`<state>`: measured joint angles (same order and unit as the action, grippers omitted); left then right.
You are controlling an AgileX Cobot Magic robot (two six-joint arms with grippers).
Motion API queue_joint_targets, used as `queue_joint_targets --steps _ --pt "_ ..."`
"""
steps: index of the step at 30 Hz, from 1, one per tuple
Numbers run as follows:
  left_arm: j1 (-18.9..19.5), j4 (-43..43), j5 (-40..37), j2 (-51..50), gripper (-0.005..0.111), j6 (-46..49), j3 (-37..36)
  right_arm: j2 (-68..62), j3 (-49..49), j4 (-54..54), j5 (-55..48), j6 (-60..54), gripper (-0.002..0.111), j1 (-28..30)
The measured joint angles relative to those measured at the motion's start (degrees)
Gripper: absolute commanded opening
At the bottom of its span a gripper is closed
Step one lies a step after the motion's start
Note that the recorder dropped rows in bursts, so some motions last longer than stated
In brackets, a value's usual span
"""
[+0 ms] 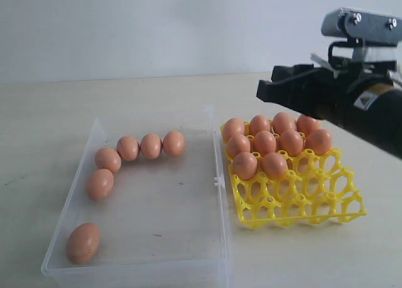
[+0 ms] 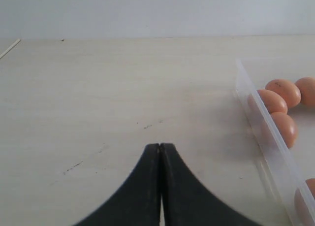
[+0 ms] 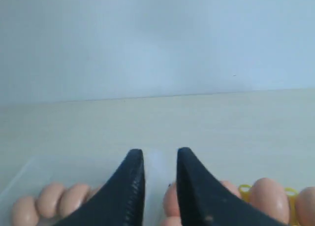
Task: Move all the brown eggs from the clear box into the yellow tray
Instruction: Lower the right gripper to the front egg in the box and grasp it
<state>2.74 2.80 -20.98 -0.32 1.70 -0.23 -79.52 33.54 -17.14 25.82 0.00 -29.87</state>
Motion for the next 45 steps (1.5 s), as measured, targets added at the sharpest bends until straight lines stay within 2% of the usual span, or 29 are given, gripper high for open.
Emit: queue_joint_targets --steps 1,6,11,14,17,20,22,25,31,45 --pt "0.0 0.0 0.0 0.0 0.0 0.0 0.0 1.36 2.52 1.2 -5.99 -1.19 -0.001 0.0" --pt "0.0 0.0 0.0 0.0 0.0 0.0 0.0 0.98 14.53 8.0 -33.13 -3.59 0.0 -1.66" --pt "0.0 0.0 0.0 0.0 0.0 0.0 0.0 -5.41 24.03 7.74 -50.45 -4.34 0.002 -7.09" --pt "0.0 0.0 0.0 0.0 0.0 0.0 0.0 -10.68 28.63 1.61 -55.79 -6.49 0.014 -10.06" --pt "0.0 0.0 0.0 0.0 0.0 0.0 0.0 -17.14 32.98 -6.52 -60.4 -11.96 0.035 -13.04" --pt "0.0 0.0 0.0 0.0 0.0 0.0 0.0 -23.36 37.68 -12.43 -64.37 -14.91 0.057 -16.08" --pt "0.0 0.0 0.0 0.0 0.0 0.0 0.0 -27.12 40.37 -15.82 -66.0 -15.48 0.064 -17.51" --pt "0.0 0.0 0.0 0.0 0.0 0.0 0.0 -32.75 44.51 -19.93 -66.7 -14.66 0.066 -18.7" --pt "0.0 0.0 0.0 0.0 0.0 0.0 0.0 -40.56 50.4 -21.5 -66.68 -10.54 0.066 -18.95" --pt "0.0 0.0 0.0 0.0 0.0 0.0 0.0 -47.02 55.04 -23.14 -66.56 -9.77 0.066 -19.99"
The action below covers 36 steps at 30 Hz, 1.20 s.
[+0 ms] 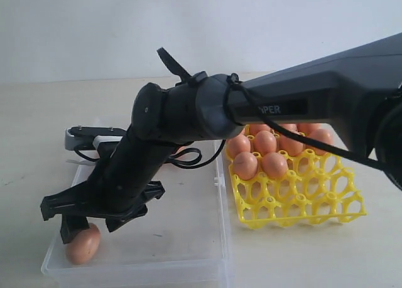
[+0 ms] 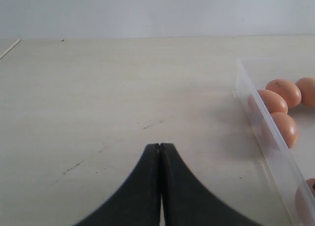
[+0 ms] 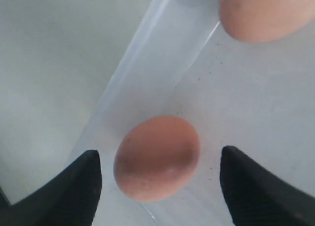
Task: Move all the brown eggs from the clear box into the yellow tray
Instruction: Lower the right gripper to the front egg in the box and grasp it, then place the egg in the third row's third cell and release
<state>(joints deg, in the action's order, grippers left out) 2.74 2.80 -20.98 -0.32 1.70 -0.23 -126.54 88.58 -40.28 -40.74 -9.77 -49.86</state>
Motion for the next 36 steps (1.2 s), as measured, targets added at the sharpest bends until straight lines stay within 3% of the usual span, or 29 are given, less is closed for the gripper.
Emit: queue_joint_targets --steps 10,12,14,17,23,25,29,32,36 --pt "0.0 0.0 0.0 0.0 0.0 0.0 0.0 -2.56 0.34 -0.47 1.81 0.0 0.062 -0.08" --pt "0.0 0.0 0.0 0.0 0.0 0.0 0.0 -2.56 0.34 -0.59 2.47 0.0 0.051 -0.08" --pt "0.0 0.0 0.0 0.0 0.0 0.0 0.0 -2.7 0.34 -0.59 3.84 0.0 0.034 -0.08" --pt "0.0 0.0 0.0 0.0 0.0 0.0 0.0 -2.84 0.34 -0.71 4.49 0.0 0.0 -0.08" --pt "0.0 0.0 0.0 0.0 0.0 0.0 0.0 -1.9 0.0 0.95 6.5 -2.33 0.0 -0.08" --pt "0.0 0.0 0.0 0.0 0.0 0.0 0.0 2.17 -3.34 4.92 12.77 -2.9 0.0 0.02" --pt "0.0 0.0 0.0 0.0 0.0 0.0 0.0 16.25 -18.62 16.1 37.59 -3.12 0.0 2.79" --pt "0.0 0.0 0.0 0.0 0.0 0.0 0.0 27.33 -34.96 20.74 54.13 -3.63 0.0 8.14" --pt "0.0 0.0 0.0 0.0 0.0 0.0 0.0 35.72 -50.68 21.59 65.39 -5.97 0.0 15.37"
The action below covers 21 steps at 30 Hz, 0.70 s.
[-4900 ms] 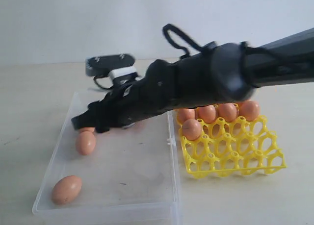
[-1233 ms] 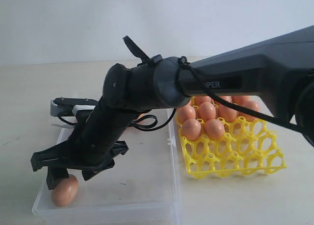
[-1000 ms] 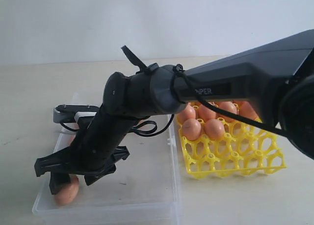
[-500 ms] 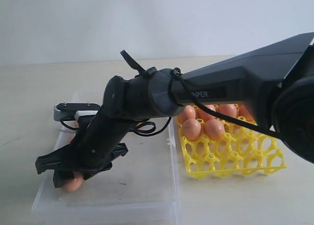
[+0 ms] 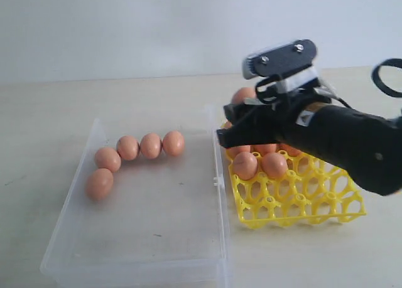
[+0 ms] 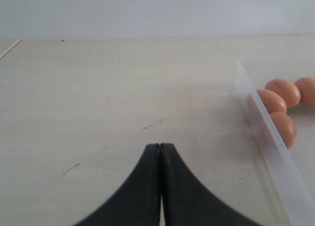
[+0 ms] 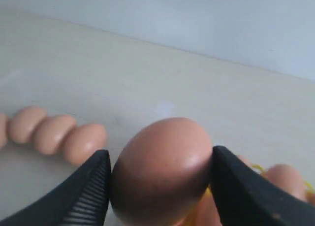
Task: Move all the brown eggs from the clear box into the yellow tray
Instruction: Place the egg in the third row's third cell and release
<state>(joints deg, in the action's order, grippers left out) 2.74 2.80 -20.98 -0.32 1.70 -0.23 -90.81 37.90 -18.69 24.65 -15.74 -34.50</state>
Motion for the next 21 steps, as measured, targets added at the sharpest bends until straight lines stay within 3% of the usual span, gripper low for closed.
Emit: queue_joint_targets --steps 6,21 --pt "0.0 0.0 0.0 0.0 0.0 0.0 0.0 1.55 -11.59 0.12 7.44 -1.83 0.0 5.62" --pt "0.0 0.0 0.0 0.0 0.0 0.0 0.0 -4.48 -12.19 -4.69 9.57 -6.6 0.0 9.01"
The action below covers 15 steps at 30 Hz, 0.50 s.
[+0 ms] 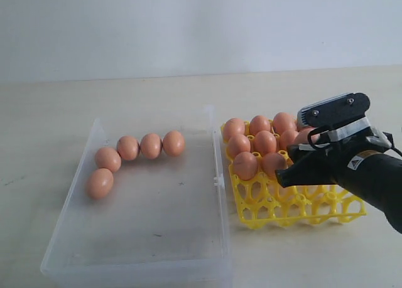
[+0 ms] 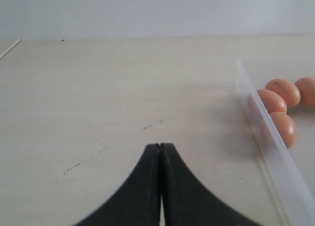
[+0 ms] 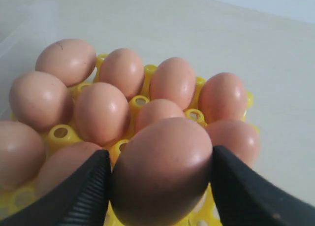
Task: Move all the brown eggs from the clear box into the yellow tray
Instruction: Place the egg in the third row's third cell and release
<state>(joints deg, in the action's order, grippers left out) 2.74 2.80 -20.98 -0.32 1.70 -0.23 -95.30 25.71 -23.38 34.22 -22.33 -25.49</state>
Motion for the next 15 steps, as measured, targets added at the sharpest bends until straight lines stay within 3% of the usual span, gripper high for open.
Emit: queue_joint_targets --steps 4,7,12,15 --pt "0.0 0.0 0.0 0.0 0.0 0.0 0.0 -1.27 0.0 0.0 0.0 -1.67 0.006 0.0" --pt "0.0 0.0 0.0 0.0 0.0 0.0 0.0 -1.52 0.42 0.0 0.0 -3.24 0.021 0.0" --pt "0.0 0.0 0.0 0.0 0.0 0.0 0.0 -1.52 1.08 -0.74 0.43 -3.98 0.054 0.0" --pt "0.0 0.0 0.0 0.0 0.0 0.0 0.0 -1.52 1.08 -1.72 0.43 -4.05 0.065 0.0"
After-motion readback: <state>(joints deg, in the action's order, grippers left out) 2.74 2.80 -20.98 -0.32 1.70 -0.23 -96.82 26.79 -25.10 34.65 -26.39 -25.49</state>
